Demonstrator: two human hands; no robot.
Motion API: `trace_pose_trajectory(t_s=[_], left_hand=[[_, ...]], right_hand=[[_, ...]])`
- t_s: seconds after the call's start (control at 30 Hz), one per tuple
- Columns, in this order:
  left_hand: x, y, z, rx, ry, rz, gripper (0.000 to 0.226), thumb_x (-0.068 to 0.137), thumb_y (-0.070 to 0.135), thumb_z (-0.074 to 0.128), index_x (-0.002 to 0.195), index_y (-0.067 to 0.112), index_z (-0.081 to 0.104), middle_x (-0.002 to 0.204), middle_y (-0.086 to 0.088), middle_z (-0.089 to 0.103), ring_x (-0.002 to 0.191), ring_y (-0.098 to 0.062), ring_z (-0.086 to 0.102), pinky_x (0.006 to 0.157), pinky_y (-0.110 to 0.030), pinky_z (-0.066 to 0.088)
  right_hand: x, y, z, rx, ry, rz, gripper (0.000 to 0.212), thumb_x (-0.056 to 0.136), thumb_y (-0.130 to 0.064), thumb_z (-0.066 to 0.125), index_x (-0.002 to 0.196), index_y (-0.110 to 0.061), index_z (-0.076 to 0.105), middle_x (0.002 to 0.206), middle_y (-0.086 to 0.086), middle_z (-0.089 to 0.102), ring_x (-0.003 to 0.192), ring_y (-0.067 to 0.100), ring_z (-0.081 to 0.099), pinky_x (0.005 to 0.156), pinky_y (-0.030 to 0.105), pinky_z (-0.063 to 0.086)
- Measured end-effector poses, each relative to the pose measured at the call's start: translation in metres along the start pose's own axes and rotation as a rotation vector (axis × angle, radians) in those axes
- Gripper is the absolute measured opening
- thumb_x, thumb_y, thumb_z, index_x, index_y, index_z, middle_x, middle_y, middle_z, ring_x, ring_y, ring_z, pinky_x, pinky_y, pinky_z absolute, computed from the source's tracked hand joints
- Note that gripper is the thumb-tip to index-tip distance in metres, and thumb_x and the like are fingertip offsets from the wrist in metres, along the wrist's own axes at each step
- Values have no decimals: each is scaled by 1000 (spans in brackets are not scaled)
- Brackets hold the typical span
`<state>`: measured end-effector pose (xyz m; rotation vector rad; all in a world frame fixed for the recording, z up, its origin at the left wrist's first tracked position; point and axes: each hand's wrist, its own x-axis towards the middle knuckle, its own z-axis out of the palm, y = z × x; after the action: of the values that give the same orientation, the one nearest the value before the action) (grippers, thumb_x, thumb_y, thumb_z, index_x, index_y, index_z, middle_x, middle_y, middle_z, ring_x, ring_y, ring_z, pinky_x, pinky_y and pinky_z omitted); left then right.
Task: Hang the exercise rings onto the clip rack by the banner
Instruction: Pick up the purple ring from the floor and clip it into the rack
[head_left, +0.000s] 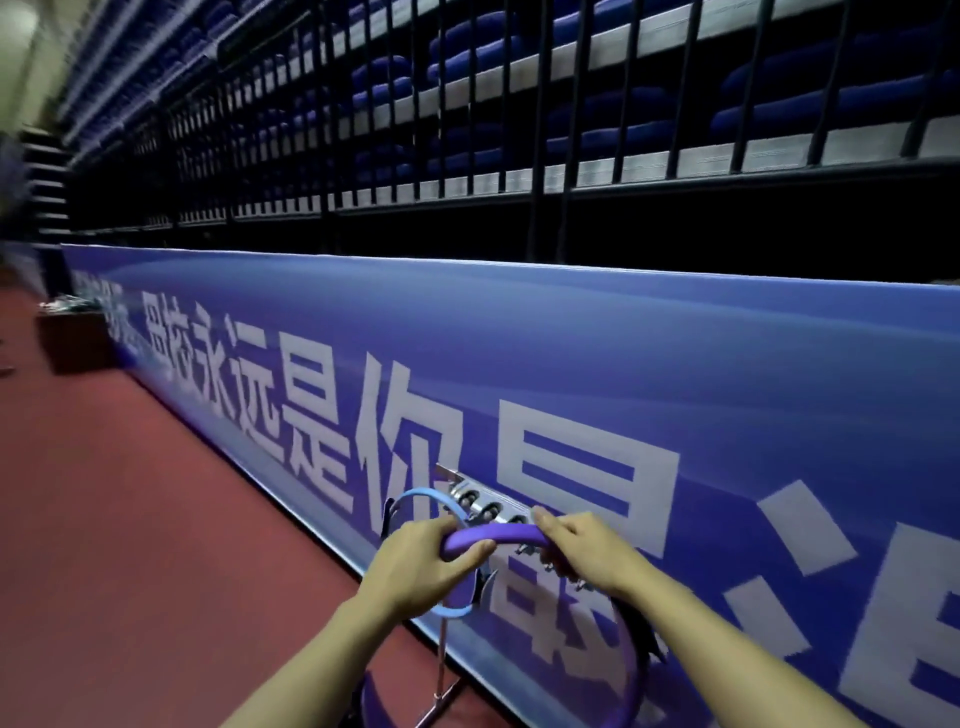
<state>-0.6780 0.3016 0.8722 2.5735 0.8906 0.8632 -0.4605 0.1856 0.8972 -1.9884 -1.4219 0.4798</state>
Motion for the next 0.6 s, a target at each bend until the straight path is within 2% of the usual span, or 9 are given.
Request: trace_pose_trajectory(t_s=[0.07, 0.13, 0.2, 0.33, 0.43, 0.6], left_hand=[[-7, -18, 2, 5, -32, -11, 52, 83, 77, 50, 65, 28, 44, 57, 5, 51, 53, -13, 47, 50, -26, 31], [-7, -37, 8, 28, -58, -43, 55, 81, 79, 49, 67, 26, 44, 59, 3, 52, 55, -15, 48, 52, -27, 33], [-2, -54, 15, 46, -82, -58, 56, 81, 79, 47, 67, 26, 42, 58, 4, 51, 55, -15, 47, 53, -27, 33], [19, -83, 32, 54, -152, -52, 56, 81, 81, 46, 66, 28, 39, 58, 5, 47, 54, -13, 44, 51, -25, 30], [41, -107, 50, 28, -201, -79, 62, 78, 84, 47, 68, 23, 43, 59, 5, 47, 54, -13, 42, 53, -28, 30], [70, -168, 80, -181, -238, -237, 71, 79, 86, 44, 77, 15, 52, 60, 6, 48, 53, -9, 39, 57, -31, 34]], right_hand=[[12, -7, 28, -40, 12, -12, 75, 95, -72, 35, 66, -9, 64, 57, 5, 64, 48, 10, 53, 62, 32, 46], [25, -9, 51, -88, 32, -1, 71, 95, -71, 35, 53, -19, 59, 47, -3, 54, 44, 9, 47, 59, 33, 42], [40, -5, 68, -129, 54, 26, 72, 94, -73, 35, 46, -21, 50, 44, -4, 48, 43, 11, 43, 56, 32, 38], [73, 20, 95, -121, 120, 90, 73, 93, -73, 37, 46, -17, 37, 45, -2, 37, 43, 13, 35, 53, 32, 32], [101, 39, 112, -112, 142, 144, 70, 95, -66, 39, 44, -18, 40, 44, -3, 38, 42, 13, 37, 51, 31, 31], [149, 79, 129, -16, 197, 258, 66, 98, -55, 45, 45, -18, 33, 43, -4, 34, 43, 14, 35, 51, 30, 29]])
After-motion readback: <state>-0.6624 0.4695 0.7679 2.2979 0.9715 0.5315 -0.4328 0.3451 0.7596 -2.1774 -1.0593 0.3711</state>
